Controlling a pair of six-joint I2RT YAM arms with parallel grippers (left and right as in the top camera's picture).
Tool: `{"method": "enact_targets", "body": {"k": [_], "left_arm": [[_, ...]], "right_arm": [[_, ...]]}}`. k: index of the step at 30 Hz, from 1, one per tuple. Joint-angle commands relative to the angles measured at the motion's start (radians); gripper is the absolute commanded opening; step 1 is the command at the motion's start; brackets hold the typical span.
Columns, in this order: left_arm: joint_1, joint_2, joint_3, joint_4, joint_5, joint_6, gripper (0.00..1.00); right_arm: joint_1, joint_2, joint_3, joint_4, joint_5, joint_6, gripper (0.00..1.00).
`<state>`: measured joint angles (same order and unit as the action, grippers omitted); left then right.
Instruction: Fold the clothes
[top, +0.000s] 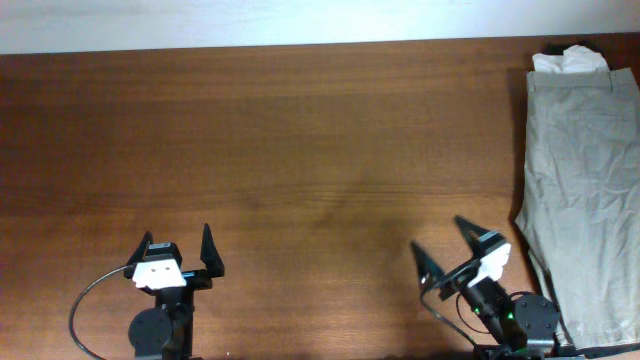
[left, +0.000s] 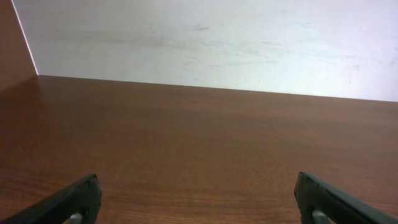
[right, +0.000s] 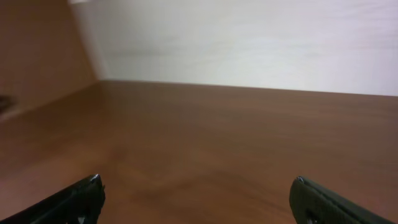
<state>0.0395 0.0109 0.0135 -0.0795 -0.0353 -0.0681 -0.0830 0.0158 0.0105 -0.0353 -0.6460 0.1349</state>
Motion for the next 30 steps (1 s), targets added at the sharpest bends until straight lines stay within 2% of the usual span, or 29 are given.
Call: {"method": "enact_targets", "body": {"k": [1, 2, 4, 8, 11, 12, 14, 15, 17, 19, 20, 21, 26, 30], "left_arm": [[-0.002, -0.005, -0.005, -0.001, -0.01, 0.016, 0.99], [-0.002, -0.005, -0.005, -0.001, -0.01, 0.016, 0.99], [-0.002, -0.005, -0.005, -0.001, -0.01, 0.016, 0.99], [-0.002, -0.005, -0.005, -0.001, -0.01, 0.016, 0.99], [-0.002, -0.005, -0.005, -0.001, -0.01, 0.016, 0.99], [-0.002, -0.005, -0.005, -0.001, -0.01, 0.016, 0.99], [-0.002, -0.005, -0.005, -0.001, -0.01, 0.016, 0.99], [-0.002, -0.005, -0.005, -0.001, -0.01, 0.016, 0.99], [-0.002, -0.005, -0.005, -0.001, -0.01, 0.016, 0.99], [-0.002, -0.005, -0.005, -0.001, -0.01, 0.016, 0.99], [-0.002, -0.005, -0.005, -0.001, -0.01, 0.016, 0.99], [-0.002, -0.005, -0.005, -0.001, -0.01, 0.016, 0.99], [-0.002, -0.005, -0.005, -0.001, -0.01, 0.016, 0.99], [-0.002, -0.005, -0.005, -0.001, -0.01, 0.016, 0.99]], "right_arm": [[-0.003, -0.007, -0.005, 0.156, -0.325, 0.109, 0.99], [-0.003, -0.007, -0.005, 0.301, -0.327, 0.169, 0.99], [-0.003, -0.007, 0.008, 0.422, -0.302, 0.216, 0.99], [-0.003, 0.011, 0.13, 0.413, -0.17, 0.217, 0.99], [-0.003, 0.154, 0.274, 0.403, -0.095, 0.155, 0.98], [-0.004, 0.248, 0.354, 0.352, -0.042, 0.153, 0.99], [-0.004, 0.486, 0.599, 0.113, 0.079, 0.016, 0.99], [-0.004, 0.655, 0.79, -0.077, 0.112, -0.114, 0.99], [-0.004, 0.942, 1.124, -0.42, 0.196, -0.264, 0.99], [-0.004, 1.197, 1.395, -0.689, 0.222, -0.281, 0.99], [-0.003, 1.287, 1.477, -0.767, 0.246, -0.281, 0.99], [-0.004, 1.363, 1.531, -0.801, 0.315, -0.28, 0.99], [-0.004, 1.703, 1.69, -0.78, 0.922, -0.281, 0.99], [-0.045, 1.994, 1.799, -0.709, 1.103, -0.28, 0.99]]}}
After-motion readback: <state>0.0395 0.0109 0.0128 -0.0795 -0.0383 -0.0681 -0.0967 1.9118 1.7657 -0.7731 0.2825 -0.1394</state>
